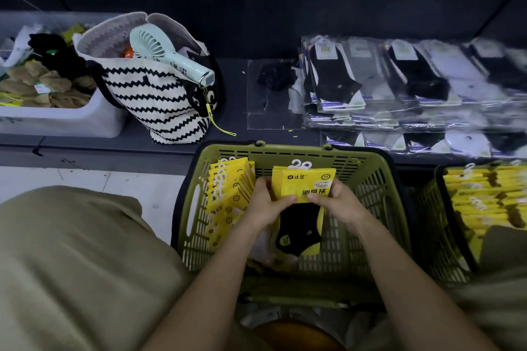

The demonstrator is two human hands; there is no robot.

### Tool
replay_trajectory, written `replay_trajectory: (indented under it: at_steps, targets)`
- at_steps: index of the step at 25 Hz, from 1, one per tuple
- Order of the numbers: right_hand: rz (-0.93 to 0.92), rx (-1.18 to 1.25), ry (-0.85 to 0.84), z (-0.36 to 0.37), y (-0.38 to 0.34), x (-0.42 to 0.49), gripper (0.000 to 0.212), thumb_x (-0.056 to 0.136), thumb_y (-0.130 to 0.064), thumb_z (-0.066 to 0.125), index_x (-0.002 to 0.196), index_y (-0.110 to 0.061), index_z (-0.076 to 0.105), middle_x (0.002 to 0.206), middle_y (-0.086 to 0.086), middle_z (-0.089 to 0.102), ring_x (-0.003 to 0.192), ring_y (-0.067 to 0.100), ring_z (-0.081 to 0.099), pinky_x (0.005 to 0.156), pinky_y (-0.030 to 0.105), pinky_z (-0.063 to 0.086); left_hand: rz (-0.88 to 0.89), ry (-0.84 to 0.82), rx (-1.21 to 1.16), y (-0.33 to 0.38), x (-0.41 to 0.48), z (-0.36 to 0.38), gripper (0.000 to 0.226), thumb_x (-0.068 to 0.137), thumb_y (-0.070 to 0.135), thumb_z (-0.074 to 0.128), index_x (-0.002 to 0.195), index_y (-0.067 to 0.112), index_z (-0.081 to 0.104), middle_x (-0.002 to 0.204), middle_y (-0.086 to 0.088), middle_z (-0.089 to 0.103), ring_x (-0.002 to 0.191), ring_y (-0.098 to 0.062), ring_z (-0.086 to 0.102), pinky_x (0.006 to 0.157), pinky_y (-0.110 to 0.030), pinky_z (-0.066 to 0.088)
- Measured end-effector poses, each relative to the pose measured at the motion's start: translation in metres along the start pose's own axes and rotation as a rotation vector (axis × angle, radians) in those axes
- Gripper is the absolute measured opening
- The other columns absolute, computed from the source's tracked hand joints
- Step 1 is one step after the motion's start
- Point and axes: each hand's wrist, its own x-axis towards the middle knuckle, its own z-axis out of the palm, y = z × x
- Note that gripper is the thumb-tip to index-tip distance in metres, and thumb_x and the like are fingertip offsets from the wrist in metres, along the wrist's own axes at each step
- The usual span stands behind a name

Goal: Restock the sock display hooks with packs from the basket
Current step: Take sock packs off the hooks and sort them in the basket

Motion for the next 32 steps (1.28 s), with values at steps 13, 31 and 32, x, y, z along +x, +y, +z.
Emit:
replay_trajectory:
  at_steps: [13, 31, 32]
  targets:
    - [-0.197, 0.048, 0.031, -0.024, -0.02, 0.021, 0.065, 0.08, 0.006, 0.066, 0.138, 0.0, 0.036, 0.122, 0.015, 0.059, 0.113, 0.022, 0.056, 0.101, 0.034, 0.043, 0.308, 0.071, -0.098, 0.036, 0.012, 0.009, 0.056, 0.085, 0.009, 0.065, 0.131, 0.021, 0.036, 0.12, 0.007, 0.051, 0.107, 0.0, 0.05, 0.085, -0.006, 0.043]
    - [-0.035, -0.109, 0.19, 0.016, 0.025, 0.031, 0.072, 0.086, -0.004, 0.063, 0.145, -0.012, 0.022, 0.14, 0.012, 0.043, 0.122, 0.021, 0.046, 0.106, 0.031, 0.035, 0.063, 0.022, 0.093, -0.014, 0.042, 0.026, 0.06, 0.089, 0.01, 0.059, 0.14, 0.011, 0.028, 0.135, -0.011, 0.048, 0.127, -0.026, 0.044, 0.106, -0.044, 0.037]
    - [-0.075, -0.079, 0.216, 0.016, 0.017, 0.031, 0.071, 0.086, -0.003, 0.063, 0.145, -0.008, 0.024, 0.14, 0.016, 0.041, 0.121, 0.024, 0.049, 0.106, 0.034, 0.039, 0.108, 0.054, 0.084, -0.007, 0.039, 0.025, 0.058, 0.089, 0.012, 0.06, 0.138, 0.009, 0.03, 0.132, -0.011, 0.05, 0.124, -0.025, 0.047, 0.103, -0.043, 0.04]
